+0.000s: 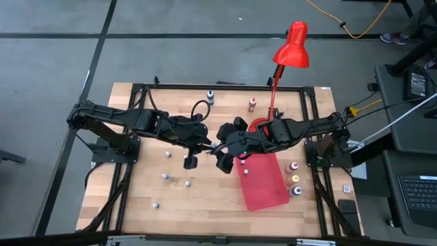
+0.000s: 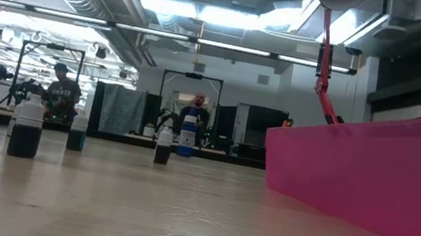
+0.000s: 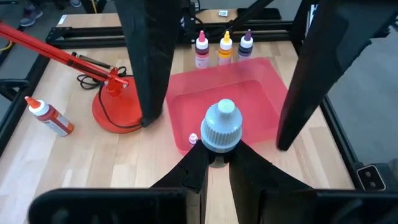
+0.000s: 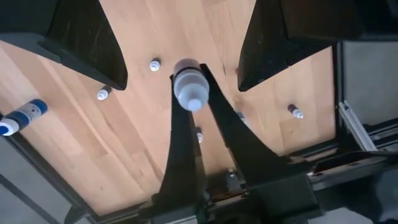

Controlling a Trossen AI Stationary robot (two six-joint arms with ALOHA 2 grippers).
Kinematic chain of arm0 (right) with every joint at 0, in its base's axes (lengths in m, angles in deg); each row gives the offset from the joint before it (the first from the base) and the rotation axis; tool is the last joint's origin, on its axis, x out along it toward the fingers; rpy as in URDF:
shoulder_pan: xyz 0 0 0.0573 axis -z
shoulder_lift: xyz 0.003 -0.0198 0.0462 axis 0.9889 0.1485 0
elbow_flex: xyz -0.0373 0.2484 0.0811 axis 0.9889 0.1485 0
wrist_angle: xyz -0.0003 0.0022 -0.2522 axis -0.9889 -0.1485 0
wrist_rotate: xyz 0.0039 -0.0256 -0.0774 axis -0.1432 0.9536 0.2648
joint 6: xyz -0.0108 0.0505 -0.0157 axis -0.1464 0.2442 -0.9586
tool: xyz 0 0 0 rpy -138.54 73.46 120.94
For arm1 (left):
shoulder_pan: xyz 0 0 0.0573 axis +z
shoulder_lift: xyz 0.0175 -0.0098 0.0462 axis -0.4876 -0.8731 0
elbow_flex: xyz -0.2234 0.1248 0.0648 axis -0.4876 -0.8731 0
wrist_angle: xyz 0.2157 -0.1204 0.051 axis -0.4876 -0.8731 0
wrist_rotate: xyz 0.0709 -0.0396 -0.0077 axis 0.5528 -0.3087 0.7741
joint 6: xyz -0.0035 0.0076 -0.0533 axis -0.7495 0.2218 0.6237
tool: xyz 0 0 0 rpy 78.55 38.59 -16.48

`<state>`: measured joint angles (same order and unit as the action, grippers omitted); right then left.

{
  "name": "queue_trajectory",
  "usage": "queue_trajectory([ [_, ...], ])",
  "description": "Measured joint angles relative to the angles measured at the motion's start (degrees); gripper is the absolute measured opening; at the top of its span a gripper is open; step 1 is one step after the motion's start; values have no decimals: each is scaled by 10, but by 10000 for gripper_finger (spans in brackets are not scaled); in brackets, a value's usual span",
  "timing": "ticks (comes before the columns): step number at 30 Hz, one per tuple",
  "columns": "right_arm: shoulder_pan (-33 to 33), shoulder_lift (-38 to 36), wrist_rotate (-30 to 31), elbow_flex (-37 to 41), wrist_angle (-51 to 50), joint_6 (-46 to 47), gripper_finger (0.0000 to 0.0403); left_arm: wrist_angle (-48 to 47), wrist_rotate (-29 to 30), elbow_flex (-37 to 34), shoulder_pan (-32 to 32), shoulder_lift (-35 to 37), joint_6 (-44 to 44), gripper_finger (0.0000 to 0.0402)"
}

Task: Pick & Place food coloring
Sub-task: Put the small orange food coloring bottle into the red bin

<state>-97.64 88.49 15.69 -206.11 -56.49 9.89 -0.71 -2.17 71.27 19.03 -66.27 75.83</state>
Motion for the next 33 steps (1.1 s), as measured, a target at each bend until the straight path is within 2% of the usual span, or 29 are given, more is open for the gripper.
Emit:
queue_trajectory([
  [12, 0, 1, -12, 0, 13, -3, 306, -22, -3, 0, 0, -3, -16, 40],
  [18, -4, 1, -17, 0, 46, -36, 306, -23, -8, 0, 0, -3, -20, 40],
  [33, -3, 10, -38, 0, 47, -65, 306, -22, -24, 0, 0, -3, -29, 40],
])
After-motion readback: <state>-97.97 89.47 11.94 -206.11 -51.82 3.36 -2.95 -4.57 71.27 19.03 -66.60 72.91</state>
